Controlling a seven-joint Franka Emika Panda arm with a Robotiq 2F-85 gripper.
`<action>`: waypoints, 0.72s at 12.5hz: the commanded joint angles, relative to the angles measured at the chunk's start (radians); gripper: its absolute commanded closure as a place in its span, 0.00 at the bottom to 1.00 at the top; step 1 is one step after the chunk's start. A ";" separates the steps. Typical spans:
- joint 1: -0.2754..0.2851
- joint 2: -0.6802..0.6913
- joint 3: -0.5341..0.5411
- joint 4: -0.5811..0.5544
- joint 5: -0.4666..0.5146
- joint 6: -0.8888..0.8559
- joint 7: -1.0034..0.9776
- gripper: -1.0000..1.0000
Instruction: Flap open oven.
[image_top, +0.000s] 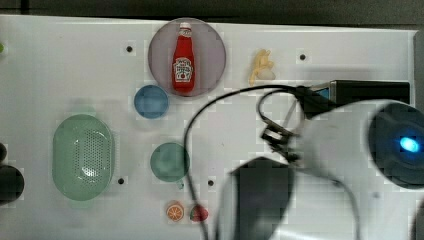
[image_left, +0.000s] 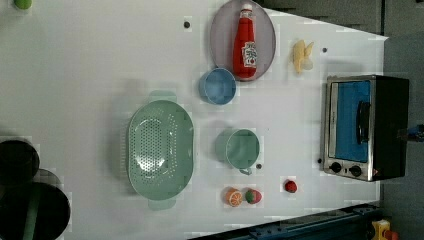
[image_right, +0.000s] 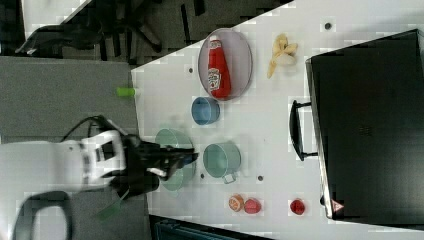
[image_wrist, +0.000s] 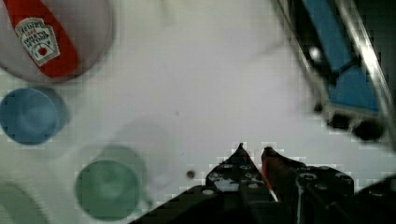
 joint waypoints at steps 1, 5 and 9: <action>-0.046 0.019 -0.090 -0.057 -0.004 0.105 -0.358 0.82; -0.048 0.116 -0.171 -0.090 -0.004 0.298 -0.613 0.82; -0.057 0.237 -0.208 -0.099 -0.003 0.410 -0.652 0.82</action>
